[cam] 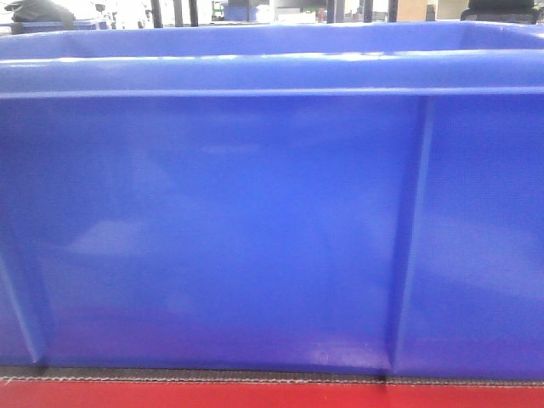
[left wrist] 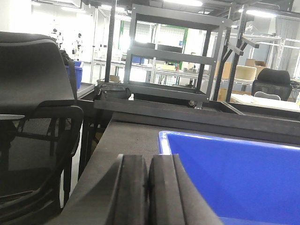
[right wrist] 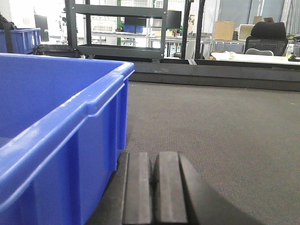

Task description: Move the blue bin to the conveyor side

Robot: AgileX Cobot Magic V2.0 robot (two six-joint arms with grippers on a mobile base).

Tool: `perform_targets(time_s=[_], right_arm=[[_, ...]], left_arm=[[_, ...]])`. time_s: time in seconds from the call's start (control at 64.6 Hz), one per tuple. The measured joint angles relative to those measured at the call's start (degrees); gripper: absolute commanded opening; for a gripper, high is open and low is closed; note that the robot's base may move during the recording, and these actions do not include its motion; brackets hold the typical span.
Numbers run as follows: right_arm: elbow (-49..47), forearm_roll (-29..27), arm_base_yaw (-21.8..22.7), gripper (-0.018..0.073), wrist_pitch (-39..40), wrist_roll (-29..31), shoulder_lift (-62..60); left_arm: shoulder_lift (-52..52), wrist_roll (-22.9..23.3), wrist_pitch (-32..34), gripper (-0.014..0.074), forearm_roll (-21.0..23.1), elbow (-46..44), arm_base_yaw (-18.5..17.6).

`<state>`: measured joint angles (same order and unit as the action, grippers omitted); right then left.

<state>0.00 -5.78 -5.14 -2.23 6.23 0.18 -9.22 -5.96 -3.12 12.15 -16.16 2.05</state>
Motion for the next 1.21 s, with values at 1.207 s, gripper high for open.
perform_targets(time_s=[1.207], right_arm=[[0.0, 0.0, 0.0, -0.0088, 0.0, 0.0, 0.0]], left_arm=[[8.0, 0.0, 3.1, 0.0004, -9.3, 16.3, -0.8]])
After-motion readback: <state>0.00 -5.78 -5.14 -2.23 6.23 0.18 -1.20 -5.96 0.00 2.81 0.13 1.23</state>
